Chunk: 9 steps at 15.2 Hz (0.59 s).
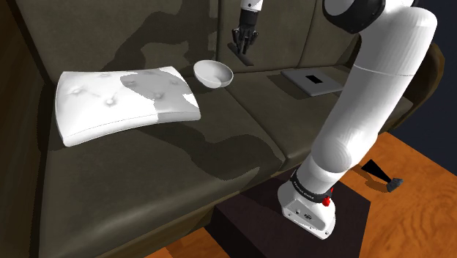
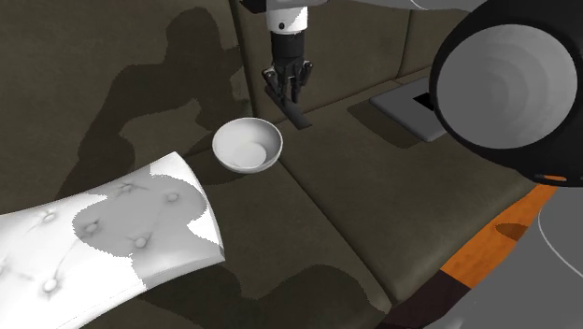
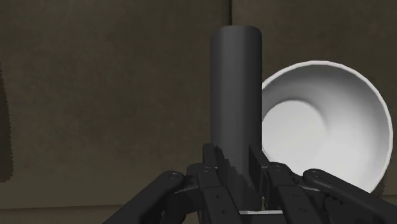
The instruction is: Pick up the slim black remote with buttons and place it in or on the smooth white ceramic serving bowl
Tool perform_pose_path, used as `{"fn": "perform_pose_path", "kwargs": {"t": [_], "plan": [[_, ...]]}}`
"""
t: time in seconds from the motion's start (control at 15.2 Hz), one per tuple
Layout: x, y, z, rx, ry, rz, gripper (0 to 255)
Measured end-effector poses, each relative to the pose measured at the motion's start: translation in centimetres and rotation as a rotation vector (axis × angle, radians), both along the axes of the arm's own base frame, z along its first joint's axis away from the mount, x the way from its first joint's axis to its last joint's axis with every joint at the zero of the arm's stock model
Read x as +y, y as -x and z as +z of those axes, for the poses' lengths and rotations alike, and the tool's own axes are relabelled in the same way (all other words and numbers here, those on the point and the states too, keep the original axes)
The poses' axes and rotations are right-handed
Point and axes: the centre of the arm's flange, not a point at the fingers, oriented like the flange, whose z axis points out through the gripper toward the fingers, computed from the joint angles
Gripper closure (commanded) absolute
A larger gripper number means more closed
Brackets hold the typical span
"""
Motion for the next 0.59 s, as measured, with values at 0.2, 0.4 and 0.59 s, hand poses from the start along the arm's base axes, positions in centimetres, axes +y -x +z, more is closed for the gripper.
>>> {"fn": "perform_pose_path", "kwargs": {"t": [0.2, 0.4, 0.59], "plan": [[3.2, -1.9, -0.3, 0.0, 0.0, 0.0, 255], [7.0, -3.7, -0.6, 0.0, 0.0, 0.001, 255], [9.9, -5.6, -1.0, 0.0, 0.0, 0.001, 255]]}}
